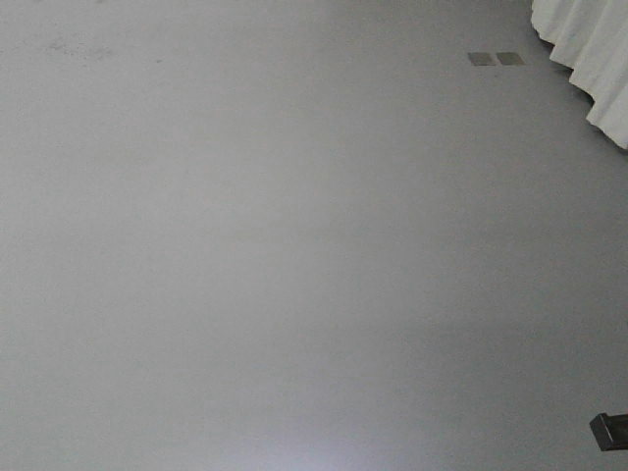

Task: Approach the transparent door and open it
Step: 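Drive the base across the grey floor toward the glass door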

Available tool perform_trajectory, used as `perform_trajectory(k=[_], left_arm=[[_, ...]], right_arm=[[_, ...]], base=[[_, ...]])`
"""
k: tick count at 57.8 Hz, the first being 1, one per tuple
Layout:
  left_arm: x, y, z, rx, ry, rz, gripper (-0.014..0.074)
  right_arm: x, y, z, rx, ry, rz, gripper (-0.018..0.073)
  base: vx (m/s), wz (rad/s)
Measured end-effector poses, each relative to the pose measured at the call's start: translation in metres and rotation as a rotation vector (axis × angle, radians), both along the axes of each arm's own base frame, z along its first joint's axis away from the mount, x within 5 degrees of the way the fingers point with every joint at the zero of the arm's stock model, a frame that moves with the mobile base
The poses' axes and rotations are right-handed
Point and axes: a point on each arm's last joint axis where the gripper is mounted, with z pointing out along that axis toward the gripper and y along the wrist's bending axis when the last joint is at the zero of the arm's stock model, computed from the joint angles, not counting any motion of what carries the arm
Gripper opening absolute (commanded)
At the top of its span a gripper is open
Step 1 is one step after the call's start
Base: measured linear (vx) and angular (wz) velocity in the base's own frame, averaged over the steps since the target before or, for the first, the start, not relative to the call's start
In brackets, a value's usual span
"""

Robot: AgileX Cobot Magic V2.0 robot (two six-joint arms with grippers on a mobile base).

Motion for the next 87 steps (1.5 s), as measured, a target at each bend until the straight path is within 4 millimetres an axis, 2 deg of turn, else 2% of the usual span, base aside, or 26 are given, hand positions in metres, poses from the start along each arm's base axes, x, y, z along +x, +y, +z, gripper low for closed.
perform_trajectory(k=[87], left_arm=[[0.0,0.0,0.0,0.0,0.0,0.0,-0.0006]], right_arm=[[0.0,0.0,0.0,0.0,0.0,0.0,-0.0008]], base=[[0.38,0.26]])
